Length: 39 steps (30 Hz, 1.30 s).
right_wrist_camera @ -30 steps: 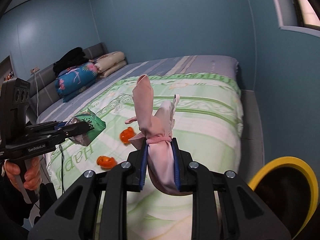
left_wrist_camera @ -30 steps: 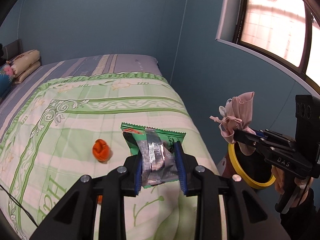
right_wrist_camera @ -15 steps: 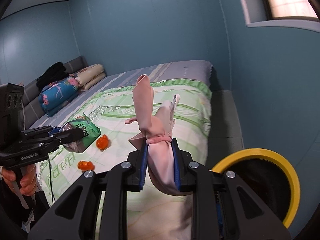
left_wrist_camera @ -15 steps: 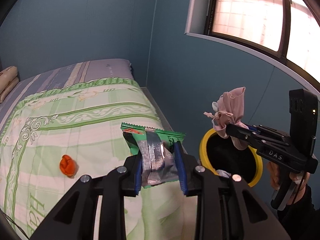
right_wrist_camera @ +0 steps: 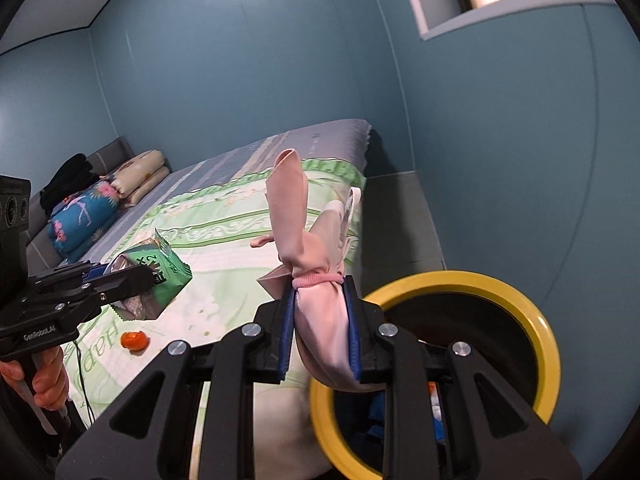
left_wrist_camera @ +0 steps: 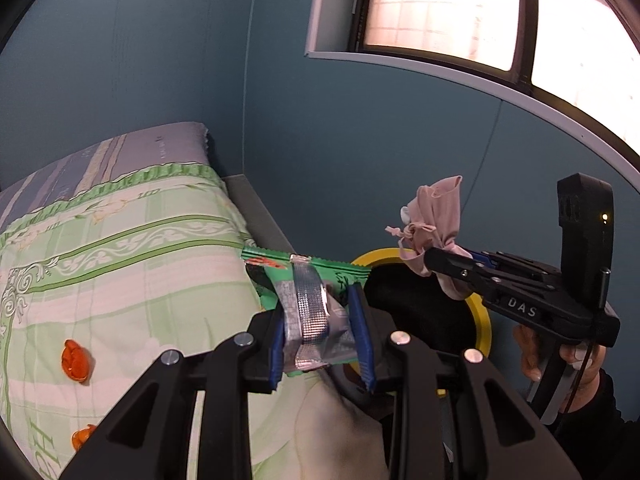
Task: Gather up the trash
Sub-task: 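Lift and carry the wrapper and pink cloth in both tools over the yellow bin, then open both tools to drop the wrapper and pink cloth into the bin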
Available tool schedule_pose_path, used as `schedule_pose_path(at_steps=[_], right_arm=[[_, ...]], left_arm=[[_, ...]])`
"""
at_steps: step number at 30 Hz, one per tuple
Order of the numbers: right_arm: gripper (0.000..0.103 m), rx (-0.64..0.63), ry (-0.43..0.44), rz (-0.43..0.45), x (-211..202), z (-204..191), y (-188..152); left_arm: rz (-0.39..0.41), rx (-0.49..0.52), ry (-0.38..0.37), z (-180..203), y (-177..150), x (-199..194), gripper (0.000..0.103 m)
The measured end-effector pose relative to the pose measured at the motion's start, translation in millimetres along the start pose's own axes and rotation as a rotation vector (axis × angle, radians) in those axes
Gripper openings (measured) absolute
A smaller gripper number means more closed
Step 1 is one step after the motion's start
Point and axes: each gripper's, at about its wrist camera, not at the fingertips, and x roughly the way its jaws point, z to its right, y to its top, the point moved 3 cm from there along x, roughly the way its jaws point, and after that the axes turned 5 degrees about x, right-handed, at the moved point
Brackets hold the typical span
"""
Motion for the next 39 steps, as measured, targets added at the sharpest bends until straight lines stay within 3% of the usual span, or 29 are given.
schedule_pose_path(at_steps=[10,23,39], right_arm=[[0.021,0.064,-0.079,-0.008,-2,42,-13],[0.022,0.156,-0.160,-0.056,19,85,-24],[0.024,0.213,-0.219,-0.101,41,100,-31]], left_arm=[[-0.025,0.057,-0.059,37,7,37,0.027],[-0.122,0.036,-0.133,55,-6,101,0.027],[-0.241,-0.011,-0.181,70,-27,171,0.030]])
